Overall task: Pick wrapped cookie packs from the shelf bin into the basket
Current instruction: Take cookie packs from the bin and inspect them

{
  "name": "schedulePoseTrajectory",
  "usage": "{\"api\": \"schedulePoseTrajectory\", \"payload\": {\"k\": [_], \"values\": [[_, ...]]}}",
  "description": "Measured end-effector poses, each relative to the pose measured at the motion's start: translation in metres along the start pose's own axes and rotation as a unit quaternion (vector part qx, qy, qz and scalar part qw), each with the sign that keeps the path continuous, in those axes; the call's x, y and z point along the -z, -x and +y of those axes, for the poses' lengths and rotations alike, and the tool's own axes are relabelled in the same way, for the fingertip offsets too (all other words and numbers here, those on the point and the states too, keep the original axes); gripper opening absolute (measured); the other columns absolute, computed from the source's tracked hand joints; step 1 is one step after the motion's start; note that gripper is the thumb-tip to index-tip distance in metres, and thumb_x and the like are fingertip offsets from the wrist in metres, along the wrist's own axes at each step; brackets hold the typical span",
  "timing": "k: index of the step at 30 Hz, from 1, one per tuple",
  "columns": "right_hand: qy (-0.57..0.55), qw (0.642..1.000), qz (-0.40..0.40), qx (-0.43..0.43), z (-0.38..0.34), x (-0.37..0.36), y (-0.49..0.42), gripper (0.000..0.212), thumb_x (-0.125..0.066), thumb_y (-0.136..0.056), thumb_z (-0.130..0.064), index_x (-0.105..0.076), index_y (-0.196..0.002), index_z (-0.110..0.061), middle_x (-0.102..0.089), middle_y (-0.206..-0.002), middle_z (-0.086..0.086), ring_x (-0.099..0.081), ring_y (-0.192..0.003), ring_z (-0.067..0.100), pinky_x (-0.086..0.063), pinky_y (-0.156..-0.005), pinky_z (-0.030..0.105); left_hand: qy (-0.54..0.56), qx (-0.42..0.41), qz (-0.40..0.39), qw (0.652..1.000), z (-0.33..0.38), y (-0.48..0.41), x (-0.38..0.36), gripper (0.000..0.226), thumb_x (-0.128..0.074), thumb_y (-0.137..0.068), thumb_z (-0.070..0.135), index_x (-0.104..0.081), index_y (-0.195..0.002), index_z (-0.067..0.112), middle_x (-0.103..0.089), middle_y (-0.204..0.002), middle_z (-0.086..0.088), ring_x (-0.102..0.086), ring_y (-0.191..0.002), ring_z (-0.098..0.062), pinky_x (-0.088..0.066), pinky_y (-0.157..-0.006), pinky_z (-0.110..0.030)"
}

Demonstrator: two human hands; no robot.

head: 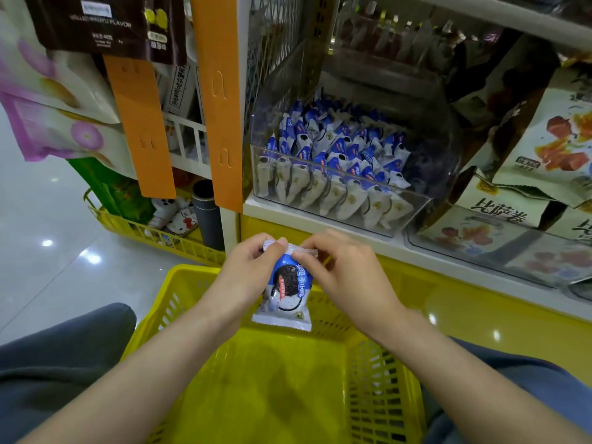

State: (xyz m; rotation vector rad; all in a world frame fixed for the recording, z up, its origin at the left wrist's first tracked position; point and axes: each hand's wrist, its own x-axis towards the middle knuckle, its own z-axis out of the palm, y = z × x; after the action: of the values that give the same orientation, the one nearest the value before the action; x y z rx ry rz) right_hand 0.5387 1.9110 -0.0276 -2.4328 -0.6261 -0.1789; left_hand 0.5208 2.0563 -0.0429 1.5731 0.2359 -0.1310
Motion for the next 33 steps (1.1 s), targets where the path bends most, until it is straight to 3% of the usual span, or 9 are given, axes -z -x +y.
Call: {"api": "schedulePoseTrajectory", "payload": {"k": [3, 7, 12, 15, 19, 23, 28, 30, 33], "values": [[0.034, 0.999, 0.014, 0.032, 0.002, 0.001, 0.000, 0.016, -0.056, -0.090, -0.032, -0.064, -0.086, -0.018, -0.059, -0.078, -0.006, -0.053, -0.070, 0.010, -0.043, -0.062, 0.026, 0.040, 0.028, -0.015, 0.999, 0.002, -0.001, -0.003, 0.026, -0.051, -0.093, 0.029, -0.054, -0.071, 0.016, -0.063, -0.071, -0.006, -0.065, -0.064, -0.011, -0.053, -0.057, -0.024], [-0.162, 0.977, 0.054, -0.128, 0.004, 0.002, -0.007, 0.016, -0.055, -0.091, -0.021, -0.061, -0.079, -0.013, -0.064, -0.070, 0.006, -0.059, -0.061, 0.015, -0.050, -0.057, 0.029, 0.067, 0.072, -0.041, 0.994, 0.006, 0.002, -0.005, 0.026, -0.067, -0.082, 0.026, -0.057, -0.102, 0.013, -0.070, -0.097, -0.010, -0.068, -0.088, -0.023, -0.050, -0.089, -0.043], [-0.393, 0.875, 0.054, -0.278, 0.004, 0.008, -0.014, 0.013, -0.043, -0.097, -0.011, -0.051, -0.088, -0.005, -0.063, -0.080, 0.010, -0.062, -0.053, 0.005, -0.056, -0.053, 0.021, 0.088, -0.002, 0.003, 0.996, 0.007, 0.006, 0.000, 0.023, -0.065, -0.082, 0.009, -0.059, -0.104, 0.011, -0.074, -0.090, -0.001, -0.070, -0.078, -0.011, -0.056, -0.066, -0.020], [-0.431, 0.842, -0.050, -0.320, 0.000, 0.007, -0.012, 0.009, -0.042, -0.097, -0.007, -0.049, -0.101, -0.003, -0.064, -0.083, 0.008, -0.064, -0.058, 0.007, -0.056, -0.055, 0.018, 0.068, -0.056, 0.073, 0.993, 0.008, 0.001, 0.007, 0.005, -0.060, -0.087, 0.013, -0.063, -0.088, 0.016, -0.073, -0.073, 0.006, -0.066, -0.067, -0.004, -0.053, -0.062, -0.014], [-0.322, 0.898, -0.103, -0.283, -0.001, 0.002, -0.007, 0.029, -0.053, -0.091, -0.002, -0.042, -0.116, -0.009, -0.065, -0.104, 0.012, -0.062, -0.075, 0.011, -0.052, -0.066, 0.021, -0.017, -0.122, 0.109, 0.986, 0.012, -0.003, 0.013, 0.017, -0.057, -0.090, 0.016, -0.062, -0.074, 0.018, -0.067, -0.070, 0.001, -0.061, -0.065, -0.005, -0.053, -0.062, -0.019], [-0.199, 0.966, -0.073, -0.147, -0.002, 0.000, -0.004, 0.066, -0.069, -0.081, -0.016, -0.033, -0.135, -0.020, -0.048, -0.121, -0.012, -0.050, -0.110, 0.002, -0.041, -0.089, 0.011, -0.129, -0.163, 0.090, 0.974, 0.011, -0.006, 0.020, 0.018, -0.058, -0.089, 0.020, -0.062, -0.071, 0.021, -0.063, -0.068, 0.001, -0.057, -0.069, -0.016, -0.050, -0.071, -0.041], [-0.225, 0.970, -0.011, -0.095, -0.004, 0.000, -0.003, 0.015, -0.064, -0.085, -0.027, -0.065, -0.099, -0.020, -0.069, -0.089, -0.005, -0.064, -0.084, 0.007, -0.052, -0.081, 0.036, -0.213, -0.204, 0.034, 0.955, 0.009, 0.000, 0.012, 0.021, -0.059, -0.087, 0.021, -0.059, -0.068, 0.029, -0.059, -0.059, 0.015, -0.049, -0.057, -0.002, -0.036, -0.052, -0.015], [-0.242, 0.965, -0.005, -0.099, -0.004, -0.001, -0.003, 0.007, -0.064, -0.085, -0.026, -0.066, -0.085, -0.019, -0.070, -0.080, -0.001, -0.066, -0.079, 0.015, -0.052, -0.075, 0.045, -0.213, -0.203, 0.018, 0.956, 0.008, 0.002, 0.010, 0.020, -0.057, -0.088, 0.020, -0.059, -0.069, 0.025, -0.056, -0.057, 0.014, -0.046, -0.055, -0.002, -0.034, -0.052, -0.014], [-0.185, 0.982, 0.023, -0.037, -0.005, 0.000, -0.001, 0.009, -0.064, -0.086, -0.028, -0.065, -0.083, -0.020, -0.066, -0.077, -0.007, -0.062, -0.075, 0.006, -0.051, -0.069, 0.037, -0.159, -0.162, -0.009, 0.974, 0.009, 0.000, 0.008, 0.019, -0.055, -0.090, 0.015, -0.059, -0.071, 0.013, -0.053, -0.060, 0.003, -0.046, -0.060, -0.012, -0.037, -0.060, -0.031]]}}
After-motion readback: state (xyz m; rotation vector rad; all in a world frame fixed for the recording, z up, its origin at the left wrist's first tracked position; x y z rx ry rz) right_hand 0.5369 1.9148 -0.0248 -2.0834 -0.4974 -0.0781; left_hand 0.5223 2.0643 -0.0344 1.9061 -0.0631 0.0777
